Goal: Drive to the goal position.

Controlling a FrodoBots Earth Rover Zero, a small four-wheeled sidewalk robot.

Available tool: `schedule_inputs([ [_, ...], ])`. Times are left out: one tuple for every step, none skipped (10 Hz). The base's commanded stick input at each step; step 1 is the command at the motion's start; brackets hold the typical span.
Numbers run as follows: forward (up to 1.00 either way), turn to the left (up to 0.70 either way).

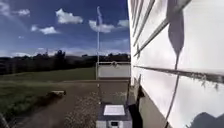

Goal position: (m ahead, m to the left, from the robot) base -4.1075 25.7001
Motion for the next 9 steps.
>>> schedule_inputs([
  [0.00, 0.70],
  [0.00, 0.70],
  [0.00, 0.00],
  [0.00, 0.00],
  [0.00, 0.00],
  [0.00, 0.00],
  [0.00, 0.00],
  [0.00, 0.00],
  [0.00, 0.00],
])
